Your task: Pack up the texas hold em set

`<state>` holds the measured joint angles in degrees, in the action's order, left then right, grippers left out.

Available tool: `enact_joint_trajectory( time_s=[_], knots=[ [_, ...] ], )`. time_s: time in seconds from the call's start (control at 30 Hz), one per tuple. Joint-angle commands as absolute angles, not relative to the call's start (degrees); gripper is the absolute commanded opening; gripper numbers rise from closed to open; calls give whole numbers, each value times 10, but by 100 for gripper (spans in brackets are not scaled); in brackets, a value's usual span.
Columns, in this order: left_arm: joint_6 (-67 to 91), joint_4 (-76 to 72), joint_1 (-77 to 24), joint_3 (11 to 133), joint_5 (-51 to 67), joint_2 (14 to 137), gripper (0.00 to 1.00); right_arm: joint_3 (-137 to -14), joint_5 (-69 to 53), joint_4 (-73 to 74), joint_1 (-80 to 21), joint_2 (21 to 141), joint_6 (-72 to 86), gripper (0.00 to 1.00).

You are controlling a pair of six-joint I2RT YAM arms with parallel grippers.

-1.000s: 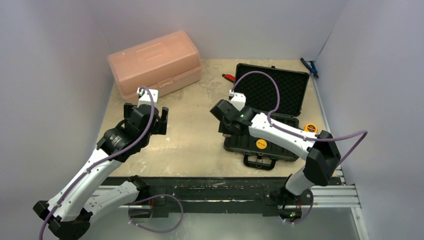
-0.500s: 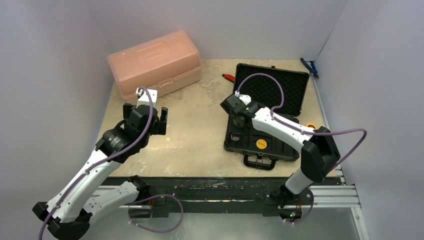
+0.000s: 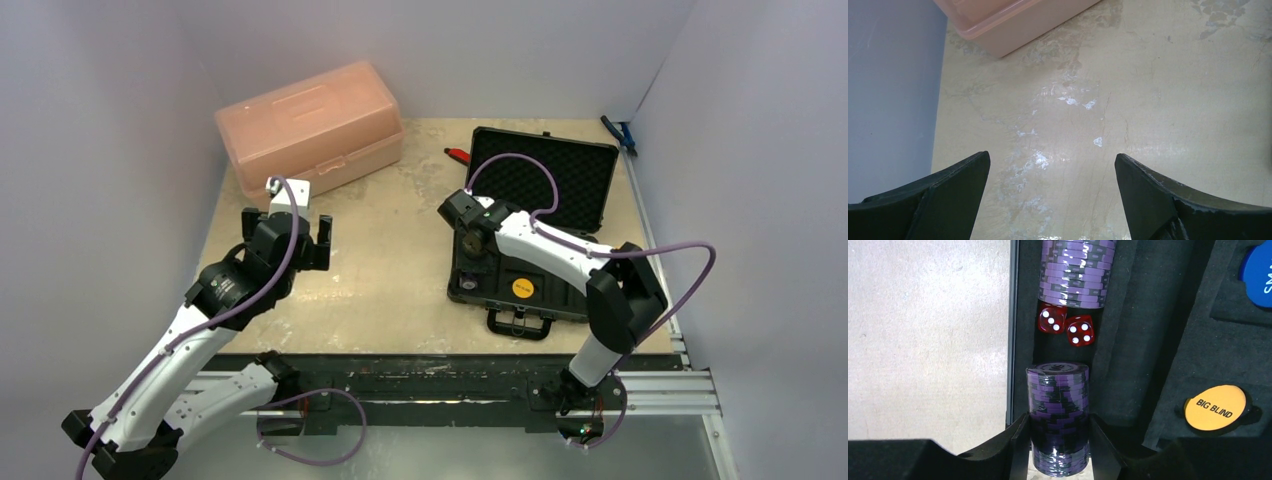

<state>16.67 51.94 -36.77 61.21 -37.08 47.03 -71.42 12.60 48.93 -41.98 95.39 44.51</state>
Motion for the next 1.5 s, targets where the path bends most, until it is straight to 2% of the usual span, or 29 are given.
enact_joint_trajectory(
  time_s=[0.0,1.47],
  knots=[
    [154,507,-365,613,-378,463,96,-745,117,503,-417,961,451,0],
    [155,508,-365,612,-375,460,95,-818,204,511,-355,1058,483,0]
  ],
)
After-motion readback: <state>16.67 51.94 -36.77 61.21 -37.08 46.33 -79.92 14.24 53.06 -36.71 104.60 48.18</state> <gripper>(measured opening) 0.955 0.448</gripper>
